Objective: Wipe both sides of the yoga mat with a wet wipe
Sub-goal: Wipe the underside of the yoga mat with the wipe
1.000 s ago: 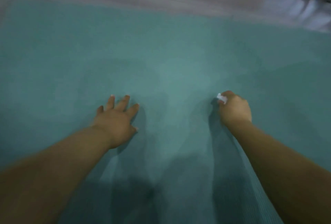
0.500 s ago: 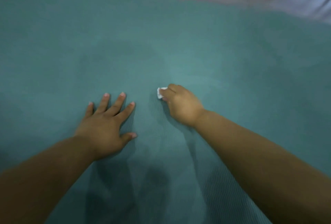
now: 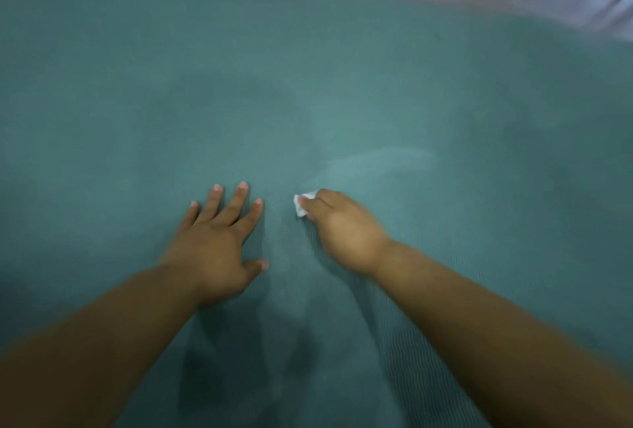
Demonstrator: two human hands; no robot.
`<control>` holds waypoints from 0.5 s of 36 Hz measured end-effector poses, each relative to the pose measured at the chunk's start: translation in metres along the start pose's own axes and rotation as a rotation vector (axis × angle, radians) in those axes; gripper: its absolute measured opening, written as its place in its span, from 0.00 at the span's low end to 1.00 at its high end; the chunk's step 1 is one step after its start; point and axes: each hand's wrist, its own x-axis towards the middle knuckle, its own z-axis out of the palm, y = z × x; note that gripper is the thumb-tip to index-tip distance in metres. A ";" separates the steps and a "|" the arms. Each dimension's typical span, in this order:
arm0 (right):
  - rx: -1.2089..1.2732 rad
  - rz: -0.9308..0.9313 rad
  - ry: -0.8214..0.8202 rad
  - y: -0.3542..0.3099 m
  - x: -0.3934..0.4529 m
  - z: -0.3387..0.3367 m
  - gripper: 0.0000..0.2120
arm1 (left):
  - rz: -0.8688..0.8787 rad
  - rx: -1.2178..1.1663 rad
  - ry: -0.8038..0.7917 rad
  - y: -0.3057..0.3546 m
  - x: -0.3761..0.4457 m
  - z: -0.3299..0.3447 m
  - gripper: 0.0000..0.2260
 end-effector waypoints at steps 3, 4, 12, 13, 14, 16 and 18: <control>-0.132 0.212 0.028 0.052 -0.020 -0.027 0.20 | 0.046 0.015 -0.015 -0.008 -0.015 0.013 0.48; -0.178 0.372 0.033 0.071 -0.028 -0.038 0.20 | 0.049 0.013 -0.020 -0.008 -0.019 0.015 0.47; -0.075 1.009 0.214 0.044 -0.023 -0.016 0.19 | 0.024 -0.042 0.012 -0.005 -0.016 0.018 0.47; -0.080 0.869 0.223 0.022 -0.016 -0.003 0.19 | 0.022 -0.046 0.013 -0.004 -0.017 0.018 0.47; -0.070 0.693 0.229 0.000 -0.011 0.010 0.20 | 0.021 -0.052 0.015 -0.003 -0.017 0.018 0.47; -0.035 0.372 0.178 -0.040 -0.011 0.023 0.20 | 0.018 -0.069 0.032 -0.002 -0.019 0.019 0.46; -0.021 0.096 0.043 -0.048 -0.025 0.021 0.20 | 0.009 -0.083 0.043 -0.001 -0.022 0.021 0.44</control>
